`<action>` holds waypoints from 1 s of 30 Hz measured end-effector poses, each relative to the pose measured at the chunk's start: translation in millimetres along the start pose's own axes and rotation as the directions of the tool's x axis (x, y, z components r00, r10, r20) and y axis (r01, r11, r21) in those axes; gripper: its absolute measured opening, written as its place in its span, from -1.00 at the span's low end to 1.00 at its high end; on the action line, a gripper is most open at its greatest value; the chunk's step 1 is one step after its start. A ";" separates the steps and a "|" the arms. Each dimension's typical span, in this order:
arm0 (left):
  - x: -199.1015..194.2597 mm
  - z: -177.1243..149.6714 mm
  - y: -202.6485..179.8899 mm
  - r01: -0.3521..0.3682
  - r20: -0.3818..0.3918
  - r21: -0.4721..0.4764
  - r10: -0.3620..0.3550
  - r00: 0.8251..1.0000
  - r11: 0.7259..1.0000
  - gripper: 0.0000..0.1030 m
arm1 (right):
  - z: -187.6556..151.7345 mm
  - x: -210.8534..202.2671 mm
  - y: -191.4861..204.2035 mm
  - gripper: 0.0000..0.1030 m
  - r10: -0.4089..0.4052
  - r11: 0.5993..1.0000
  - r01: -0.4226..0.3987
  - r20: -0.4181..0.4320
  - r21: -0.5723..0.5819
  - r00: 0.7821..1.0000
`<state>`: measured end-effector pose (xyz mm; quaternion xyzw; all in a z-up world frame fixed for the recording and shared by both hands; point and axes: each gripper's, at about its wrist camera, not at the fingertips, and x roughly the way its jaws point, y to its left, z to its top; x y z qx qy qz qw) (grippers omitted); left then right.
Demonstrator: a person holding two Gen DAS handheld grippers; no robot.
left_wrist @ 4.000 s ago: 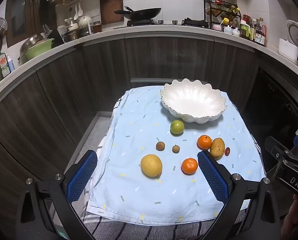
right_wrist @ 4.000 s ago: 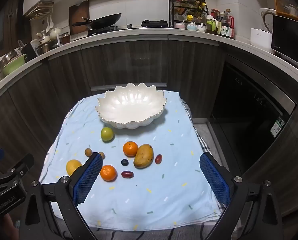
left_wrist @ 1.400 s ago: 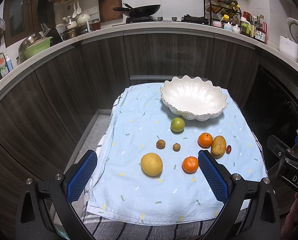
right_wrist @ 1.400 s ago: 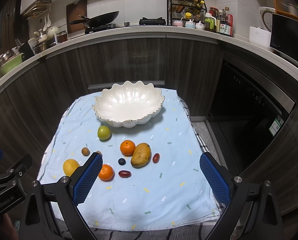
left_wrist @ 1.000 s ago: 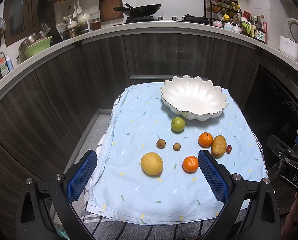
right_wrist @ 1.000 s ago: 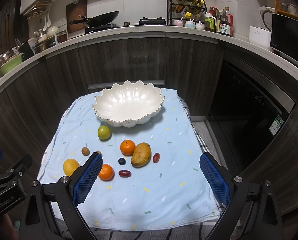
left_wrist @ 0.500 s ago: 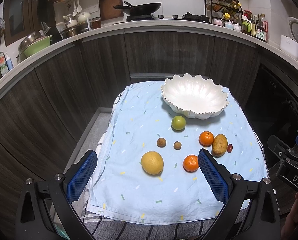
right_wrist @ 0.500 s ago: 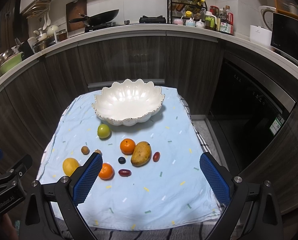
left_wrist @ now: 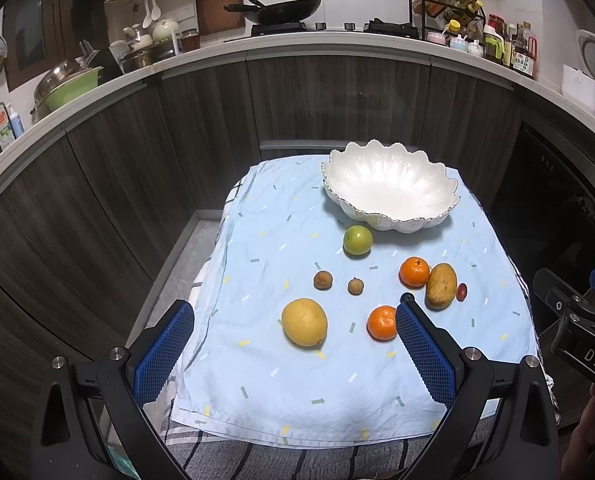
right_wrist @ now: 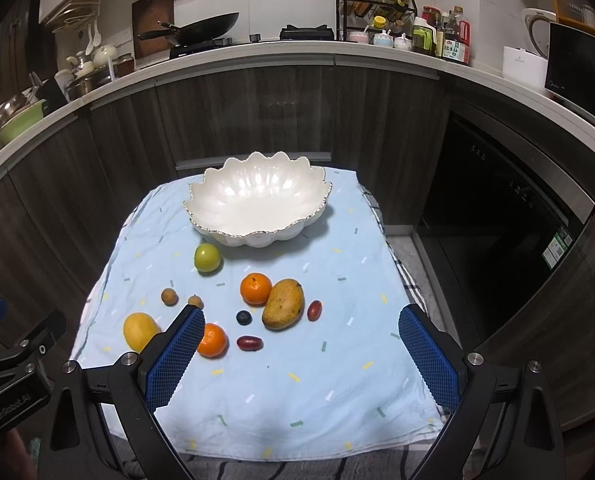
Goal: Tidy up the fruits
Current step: 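Reach the left tool to the yellow citrus while the right tool reaches the red date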
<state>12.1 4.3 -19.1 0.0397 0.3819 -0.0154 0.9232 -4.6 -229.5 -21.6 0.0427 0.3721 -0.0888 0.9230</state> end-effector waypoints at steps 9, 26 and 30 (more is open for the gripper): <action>5.4 2.5 -0.5 -0.004 -0.007 0.009 0.004 1.000 1.000 0.99 | 4.1 5.0 0.8 0.92 0.001 1.000 -0.001 0.002 -0.009 1.000; 38.9 8.3 -1.3 -0.015 -0.046 0.027 0.016 0.999 1.000 0.91 | 8.4 42.3 18.1 0.92 0.037 0.997 -0.039 -0.028 -0.073 0.999; 51.0 5.8 0.2 -0.017 -0.056 0.026 0.019 0.998 1.000 0.91 | 6.2 52.8 22.1 0.92 0.036 0.995 -0.039 -0.033 -0.086 0.999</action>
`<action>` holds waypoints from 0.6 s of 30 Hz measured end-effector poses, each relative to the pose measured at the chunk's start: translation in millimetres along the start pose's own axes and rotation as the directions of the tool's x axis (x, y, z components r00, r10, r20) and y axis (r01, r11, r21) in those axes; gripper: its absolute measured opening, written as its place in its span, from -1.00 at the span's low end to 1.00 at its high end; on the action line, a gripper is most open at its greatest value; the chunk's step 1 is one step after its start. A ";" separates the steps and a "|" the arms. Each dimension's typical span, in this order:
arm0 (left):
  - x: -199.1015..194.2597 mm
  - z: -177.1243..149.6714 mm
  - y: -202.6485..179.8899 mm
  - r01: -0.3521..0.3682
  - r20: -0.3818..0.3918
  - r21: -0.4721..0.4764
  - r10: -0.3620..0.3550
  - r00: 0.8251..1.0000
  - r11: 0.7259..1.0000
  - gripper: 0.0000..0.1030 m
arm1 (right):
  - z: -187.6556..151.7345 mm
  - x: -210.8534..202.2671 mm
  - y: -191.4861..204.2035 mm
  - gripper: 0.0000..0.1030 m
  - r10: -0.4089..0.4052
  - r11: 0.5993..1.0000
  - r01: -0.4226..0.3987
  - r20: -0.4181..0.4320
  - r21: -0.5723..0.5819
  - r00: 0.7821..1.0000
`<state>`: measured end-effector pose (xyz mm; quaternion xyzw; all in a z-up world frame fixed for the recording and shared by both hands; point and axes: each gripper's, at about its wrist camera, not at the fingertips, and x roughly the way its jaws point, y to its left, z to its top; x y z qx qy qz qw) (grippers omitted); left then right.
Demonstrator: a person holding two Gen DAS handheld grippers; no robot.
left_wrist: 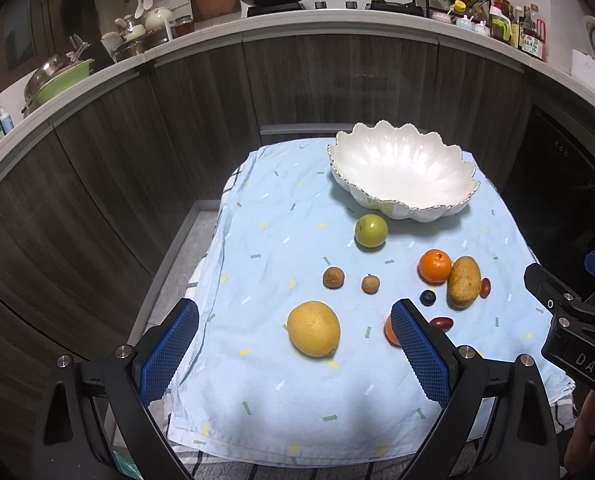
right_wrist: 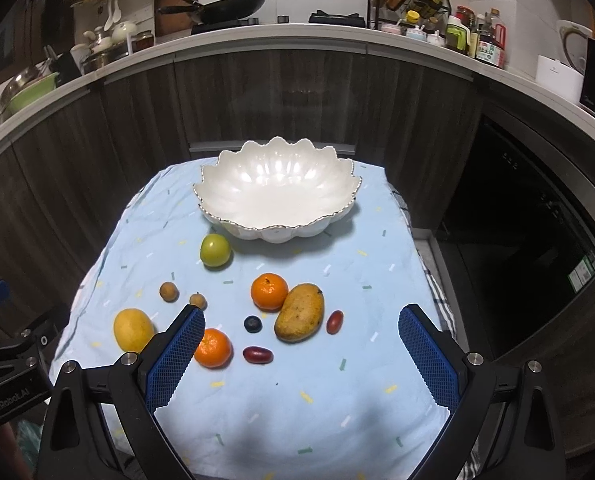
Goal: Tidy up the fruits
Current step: 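Reach the left tool to the yellow citrus while the right tool reaches the red date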
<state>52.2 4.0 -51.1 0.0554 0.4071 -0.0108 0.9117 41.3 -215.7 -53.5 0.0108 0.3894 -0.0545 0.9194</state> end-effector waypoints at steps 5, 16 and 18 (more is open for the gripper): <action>16.1 -0.8 -0.8 -0.013 -0.001 0.004 0.013 1.000 1.000 0.91 | -2.7 15.2 4.3 0.92 -0.007 1.000 0.007 -0.011 -0.017 1.000; 58.3 -8.6 -4.1 -0.014 -0.013 0.021 0.014 1.000 1.000 0.91 | -12.2 48.5 11.0 0.91 -0.026 0.998 0.025 -0.021 -0.050 0.999; 66.2 -11.8 -4.7 -0.011 -0.022 0.023 0.011 1.000 1.000 0.91 | -15.6 53.9 12.4 0.91 -0.028 0.998 0.026 -0.024 -0.060 0.999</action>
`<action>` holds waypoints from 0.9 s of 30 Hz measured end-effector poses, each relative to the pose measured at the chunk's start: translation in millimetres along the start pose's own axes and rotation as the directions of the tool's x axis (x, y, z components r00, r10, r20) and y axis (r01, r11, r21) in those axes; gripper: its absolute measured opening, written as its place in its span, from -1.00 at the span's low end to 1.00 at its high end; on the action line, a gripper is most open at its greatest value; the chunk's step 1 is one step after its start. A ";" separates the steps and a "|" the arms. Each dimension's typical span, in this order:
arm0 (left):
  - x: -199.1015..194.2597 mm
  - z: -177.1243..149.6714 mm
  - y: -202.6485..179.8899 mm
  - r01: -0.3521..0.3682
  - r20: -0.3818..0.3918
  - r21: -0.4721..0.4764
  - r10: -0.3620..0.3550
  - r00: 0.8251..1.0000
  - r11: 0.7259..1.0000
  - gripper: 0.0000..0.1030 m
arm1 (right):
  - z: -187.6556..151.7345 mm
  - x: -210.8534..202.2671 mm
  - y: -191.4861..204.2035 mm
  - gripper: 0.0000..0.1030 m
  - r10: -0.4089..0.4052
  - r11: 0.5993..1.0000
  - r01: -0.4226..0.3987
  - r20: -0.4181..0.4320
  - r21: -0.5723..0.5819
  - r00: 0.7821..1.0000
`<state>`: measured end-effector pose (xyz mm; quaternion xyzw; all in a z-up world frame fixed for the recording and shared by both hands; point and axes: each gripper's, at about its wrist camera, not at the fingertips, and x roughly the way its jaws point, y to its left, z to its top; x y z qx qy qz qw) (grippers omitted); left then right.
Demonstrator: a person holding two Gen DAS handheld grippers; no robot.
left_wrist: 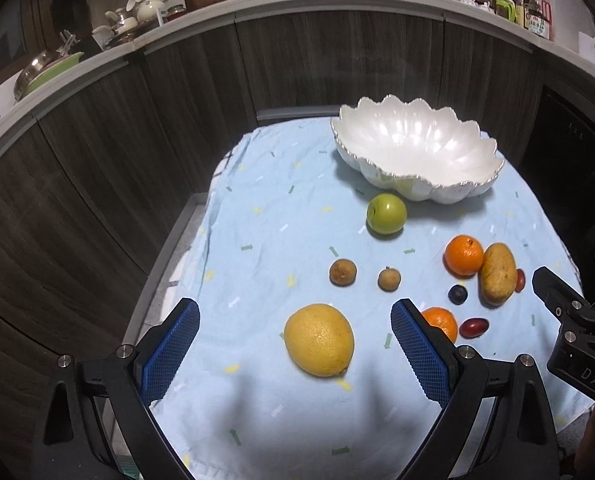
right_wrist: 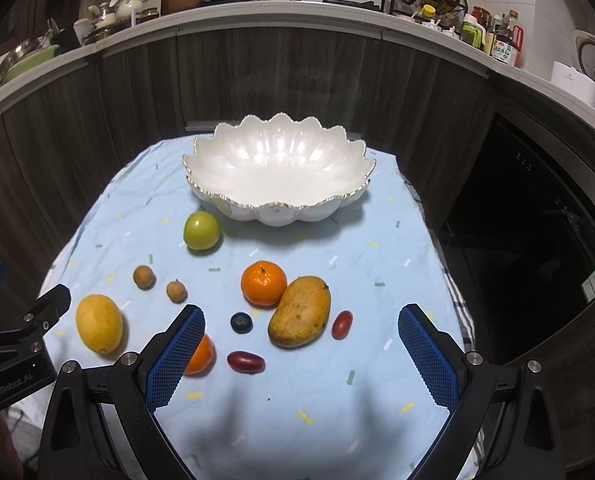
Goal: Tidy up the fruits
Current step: 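Reach the left tool to the yellow citrus while the right tool reaches the red date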
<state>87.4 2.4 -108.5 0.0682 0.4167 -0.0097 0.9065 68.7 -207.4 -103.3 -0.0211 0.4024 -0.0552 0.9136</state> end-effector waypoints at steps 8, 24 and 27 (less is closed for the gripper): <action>25.6 -8.8 -3.2 0.001 -0.018 -0.004 -0.002 1.000 1.000 0.91 | -12.6 18.7 8.8 0.88 0.007 0.999 -0.008 -0.017 -0.034 1.000; 63.6 -21.4 -1.8 0.001 -0.084 -0.035 -0.004 0.996 0.999 0.86 | -32.2 58.9 24.4 0.45 0.057 0.997 -0.065 -0.137 -0.052 0.989; 67.6 -22.7 -1.5 0.009 -0.092 -0.044 -0.013 0.996 0.999 0.86 | -35.8 63.2 27.3 0.43 0.063 0.996 -0.073 -0.154 -0.055 0.986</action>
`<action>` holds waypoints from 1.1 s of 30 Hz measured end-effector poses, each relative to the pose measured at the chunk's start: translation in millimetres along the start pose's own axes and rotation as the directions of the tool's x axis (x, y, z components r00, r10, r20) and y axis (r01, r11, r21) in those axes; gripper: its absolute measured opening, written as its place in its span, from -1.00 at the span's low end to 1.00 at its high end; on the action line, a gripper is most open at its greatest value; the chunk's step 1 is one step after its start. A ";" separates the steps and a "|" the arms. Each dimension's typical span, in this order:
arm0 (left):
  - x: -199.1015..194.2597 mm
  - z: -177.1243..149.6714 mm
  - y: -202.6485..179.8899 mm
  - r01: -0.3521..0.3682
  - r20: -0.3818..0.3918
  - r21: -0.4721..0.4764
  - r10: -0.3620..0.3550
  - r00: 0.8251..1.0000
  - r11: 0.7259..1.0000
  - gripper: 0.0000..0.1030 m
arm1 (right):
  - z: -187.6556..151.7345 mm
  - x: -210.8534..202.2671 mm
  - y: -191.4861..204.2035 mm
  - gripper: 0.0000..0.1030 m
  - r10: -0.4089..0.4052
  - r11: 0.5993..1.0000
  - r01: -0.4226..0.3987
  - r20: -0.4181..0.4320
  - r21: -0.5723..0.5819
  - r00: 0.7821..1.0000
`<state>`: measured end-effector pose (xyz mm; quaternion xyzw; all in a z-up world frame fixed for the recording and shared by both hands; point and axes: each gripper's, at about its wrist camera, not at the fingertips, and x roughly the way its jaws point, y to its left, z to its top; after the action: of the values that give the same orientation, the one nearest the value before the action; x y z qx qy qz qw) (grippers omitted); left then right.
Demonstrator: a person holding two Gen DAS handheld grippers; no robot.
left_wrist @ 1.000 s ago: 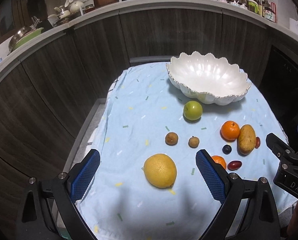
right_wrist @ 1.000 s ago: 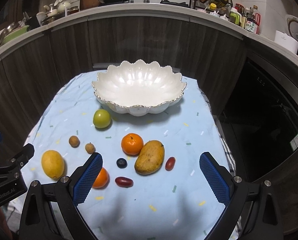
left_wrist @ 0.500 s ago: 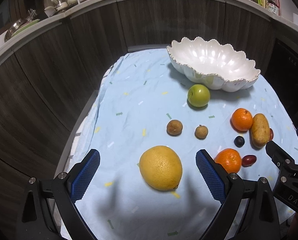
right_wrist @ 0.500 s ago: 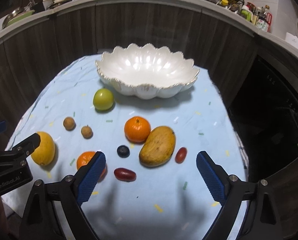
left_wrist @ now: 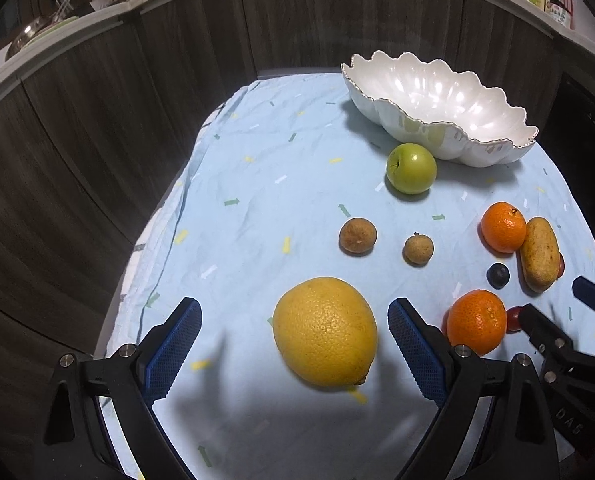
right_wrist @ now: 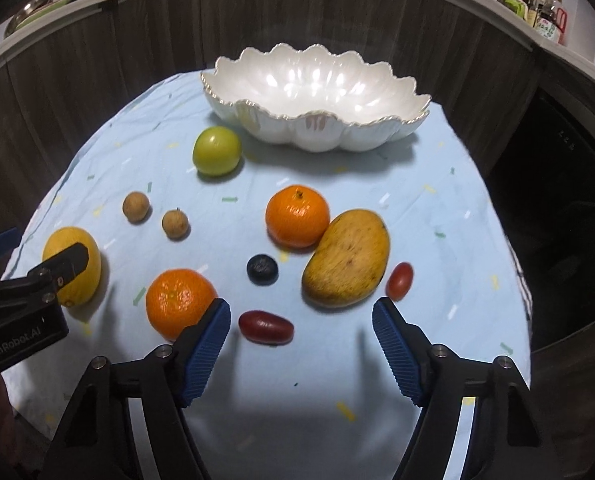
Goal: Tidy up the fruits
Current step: 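Reach the left tool to the yellow citrus while the right tool reaches the red date, then close the left tool on the yellow citrus while the right tool grasps the red date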
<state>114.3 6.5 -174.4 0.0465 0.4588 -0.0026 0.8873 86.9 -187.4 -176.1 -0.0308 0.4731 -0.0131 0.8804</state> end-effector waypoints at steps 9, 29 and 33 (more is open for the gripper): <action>13.5 -3.0 -1.9 0.025 -0.039 -0.015 -0.025 0.999 1.000 0.72 | -5.7 18.4 5.0 0.13 0.034 0.999 -0.034 -0.065 -0.002 0.997; 25.7 -5.4 -7.4 0.049 -0.074 -0.001 -0.049 0.996 0.999 0.17 | -5.9 24.9 10.4 -0.33 0.087 0.996 -0.088 -0.069 0.000 0.994; 24.5 -5.5 -8.7 0.055 -0.072 0.005 -0.054 0.996 0.998 0.11 | -6.3 24.8 9.9 -0.35 0.088 0.996 -0.089 -0.068 0.000 0.994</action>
<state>123.6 -0.8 -198.2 0.0370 0.4915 -0.0266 0.8697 95.2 -179.1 -200.9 -0.0107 0.5037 0.0256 0.8634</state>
